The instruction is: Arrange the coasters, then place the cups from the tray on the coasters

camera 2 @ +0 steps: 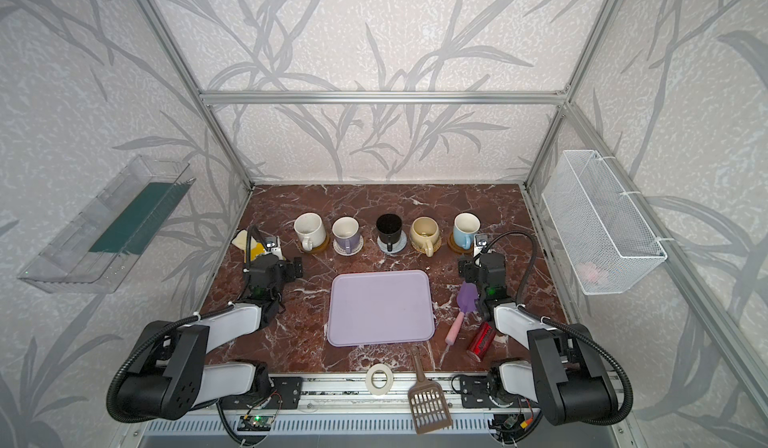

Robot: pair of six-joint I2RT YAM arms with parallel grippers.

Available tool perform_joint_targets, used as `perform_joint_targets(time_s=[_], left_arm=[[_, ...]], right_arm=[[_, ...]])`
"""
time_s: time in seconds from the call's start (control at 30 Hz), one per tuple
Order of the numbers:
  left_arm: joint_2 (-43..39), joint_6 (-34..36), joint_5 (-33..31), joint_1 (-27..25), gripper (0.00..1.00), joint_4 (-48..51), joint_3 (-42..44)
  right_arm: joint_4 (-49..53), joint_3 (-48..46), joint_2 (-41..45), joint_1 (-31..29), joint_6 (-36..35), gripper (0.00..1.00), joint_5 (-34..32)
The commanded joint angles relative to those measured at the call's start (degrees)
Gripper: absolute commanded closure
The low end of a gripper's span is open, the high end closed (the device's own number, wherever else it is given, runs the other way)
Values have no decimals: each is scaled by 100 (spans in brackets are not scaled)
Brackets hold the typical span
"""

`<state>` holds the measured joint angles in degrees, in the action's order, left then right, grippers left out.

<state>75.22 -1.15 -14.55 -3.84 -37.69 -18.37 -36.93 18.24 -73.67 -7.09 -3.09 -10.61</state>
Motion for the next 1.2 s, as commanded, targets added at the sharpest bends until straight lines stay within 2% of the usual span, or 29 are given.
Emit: perform_joint_targets(time_s=[0.0, 0.17, 0.27, 0.4, 0.5, 0.53, 0.67, 1.17], left_arm=[[206, -36, 573, 218, 1, -975, 12], [655, 114, 753, 309, 1, -1099, -237], [885, -56, 1019, 523, 1, -1118, -321], [1495, -140, 1289, 707, 1, -1869, -244], [1443, -176, 1249, 712, 1, -1650, -296], [1468, -158, 1233, 706, 1, -1708, -284], [1455, -166, 1235, 708, 1, -1674, -292], [1457, -96, 1226, 647, 1, -1613, -327]], right_arm=[[-953, -117, -108, 65, 32, 7, 88], [-1369, -66, -552, 154, 216, 7, 106], [-1473, 27, -874, 228, 277, 7, 241], [-1842, 23, -1308, 226, 216, 7, 400], [-2268, 47, -1648, 226, 223, 4, 247], [-2227, 89, -1668, 218, 197, 1, 280], [-1338, 336, -1405, 208, 194, 1, 321], [-1402, 356, -1457, 106, 116, 1, 149]])
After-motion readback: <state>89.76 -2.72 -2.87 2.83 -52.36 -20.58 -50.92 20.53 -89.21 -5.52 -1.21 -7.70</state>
